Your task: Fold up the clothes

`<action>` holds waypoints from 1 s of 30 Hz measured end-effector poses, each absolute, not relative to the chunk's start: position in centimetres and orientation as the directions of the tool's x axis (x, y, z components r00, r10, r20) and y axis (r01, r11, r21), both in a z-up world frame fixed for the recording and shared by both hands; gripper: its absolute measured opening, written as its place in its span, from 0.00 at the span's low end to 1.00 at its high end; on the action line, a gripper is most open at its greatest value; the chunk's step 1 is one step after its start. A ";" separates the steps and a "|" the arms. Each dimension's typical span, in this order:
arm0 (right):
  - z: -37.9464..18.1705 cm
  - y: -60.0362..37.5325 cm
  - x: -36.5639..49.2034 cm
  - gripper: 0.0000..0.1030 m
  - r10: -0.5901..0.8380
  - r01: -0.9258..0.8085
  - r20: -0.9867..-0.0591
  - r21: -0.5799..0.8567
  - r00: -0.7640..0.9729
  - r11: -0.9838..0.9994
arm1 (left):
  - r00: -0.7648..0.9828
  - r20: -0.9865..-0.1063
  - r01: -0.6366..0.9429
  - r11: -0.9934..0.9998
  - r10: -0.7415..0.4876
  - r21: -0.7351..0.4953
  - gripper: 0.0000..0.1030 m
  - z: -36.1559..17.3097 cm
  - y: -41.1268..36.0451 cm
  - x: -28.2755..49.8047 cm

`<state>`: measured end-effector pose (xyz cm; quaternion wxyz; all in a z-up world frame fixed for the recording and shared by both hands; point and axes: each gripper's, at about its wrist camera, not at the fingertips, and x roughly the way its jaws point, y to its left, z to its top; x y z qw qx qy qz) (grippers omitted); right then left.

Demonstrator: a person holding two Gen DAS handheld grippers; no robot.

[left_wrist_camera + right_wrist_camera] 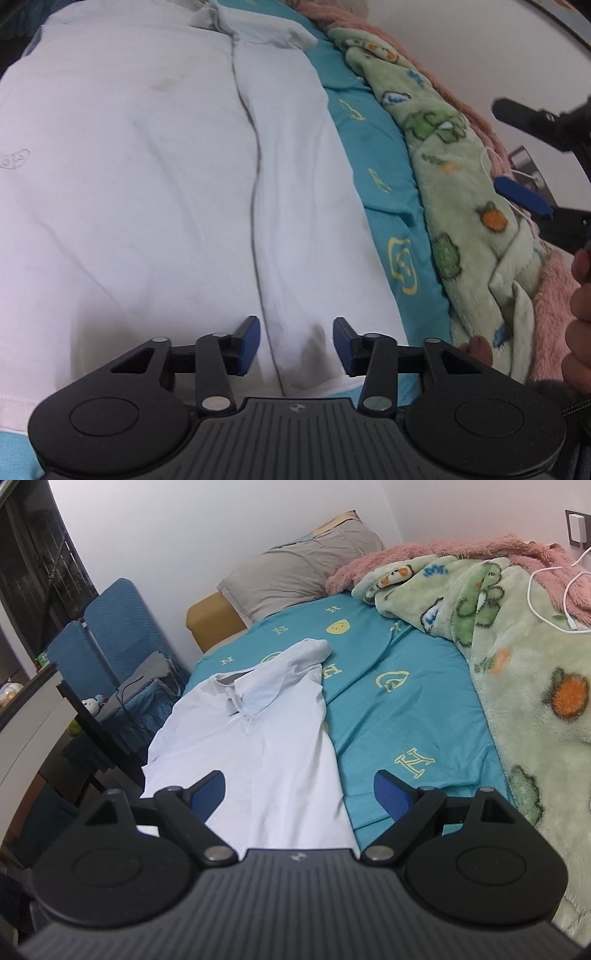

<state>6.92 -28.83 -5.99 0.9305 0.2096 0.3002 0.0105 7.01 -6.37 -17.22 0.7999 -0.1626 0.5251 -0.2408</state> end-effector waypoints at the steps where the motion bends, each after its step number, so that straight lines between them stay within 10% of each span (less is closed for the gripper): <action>1: -6.0 -28.7 6.9 0.86 0.147 0.104 -0.555 0.394 0.819 0.913 | 0.327 -0.765 0.219 0.832 -0.555 -0.510 0.35 -17.4 -6.5 7.0; 9: -5.8 -28.0 6.9 0.86 0.147 0.079 -0.549 0.368 0.823 0.927 | 0.370 -0.757 0.256 0.842 -0.539 -0.474 0.03 -16.9 -7.4 7.0; 21: -5.6 -27.5 6.8 0.86 0.157 0.053 -0.538 0.354 0.828 0.934 | 0.441 -0.786 0.281 0.898 -0.434 -0.338 0.04 -15.3 -7.7 5.1; 30: -5.1 -27.2 6.3 0.86 0.153 0.036 -0.512 0.341 0.845 0.939 | 0.642 -0.708 0.280 0.949 -0.295 -0.142 0.74 -10.1 -6.4 4.4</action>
